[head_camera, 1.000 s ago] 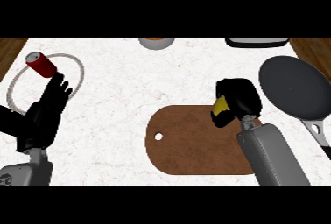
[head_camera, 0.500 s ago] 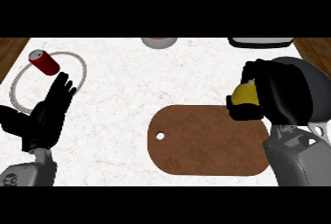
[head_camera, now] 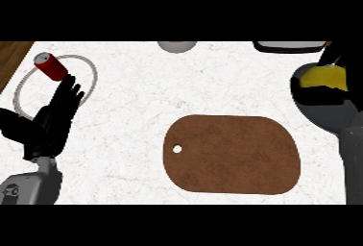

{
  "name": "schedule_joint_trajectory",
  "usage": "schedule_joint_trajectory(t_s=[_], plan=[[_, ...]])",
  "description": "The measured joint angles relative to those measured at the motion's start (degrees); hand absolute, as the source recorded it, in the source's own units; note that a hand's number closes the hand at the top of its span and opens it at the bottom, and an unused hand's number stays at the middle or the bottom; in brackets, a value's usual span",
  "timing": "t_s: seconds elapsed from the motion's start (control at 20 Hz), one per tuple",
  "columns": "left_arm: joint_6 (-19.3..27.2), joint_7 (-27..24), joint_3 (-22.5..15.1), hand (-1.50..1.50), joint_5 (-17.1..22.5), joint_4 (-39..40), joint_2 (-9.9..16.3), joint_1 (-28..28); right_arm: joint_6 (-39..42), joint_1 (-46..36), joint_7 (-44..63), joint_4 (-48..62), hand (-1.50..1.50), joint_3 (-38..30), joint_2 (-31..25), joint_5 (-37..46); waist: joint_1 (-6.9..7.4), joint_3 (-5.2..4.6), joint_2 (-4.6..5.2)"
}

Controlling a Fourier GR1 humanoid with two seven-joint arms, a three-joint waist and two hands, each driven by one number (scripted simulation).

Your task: Pick the lemon from the cutting board and place it in the pan

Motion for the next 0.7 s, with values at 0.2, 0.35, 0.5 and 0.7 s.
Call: schedule_joint_trajectory(t_s=[0.2,0.35,0.5,0.7], plan=[[-0.30,-0.15,0.04,0.00,-0.06,0.13,-0.21,0.25,-4.60,-0.05,-5.96,6.82,1.50,-7.11,-4.47,-4.14,0.11,0.02,0.08],[-0.15,0.47,0.36,0.00,0.23,-0.34,-0.35,-0.20,-8.67,0.15,-11.23,13.33,1.50,-11.70,-7.69,-6.91,0.20,0.03,0.11],[-0.55,-0.89,0.27,0.00,0.00,0.71,-0.73,-0.08,-12.98,-0.86,-16.41,21.44,1.50,-15.17,-10.45,-9.15,0.35,0.05,0.19],[-0.43,0.31,0.01,0.00,-0.26,0.45,-0.77,-1.00,-18.17,-3.72,-24.42,34.78,1.50,-18.18,-14.13,-11.41,0.82,0.08,0.34]])
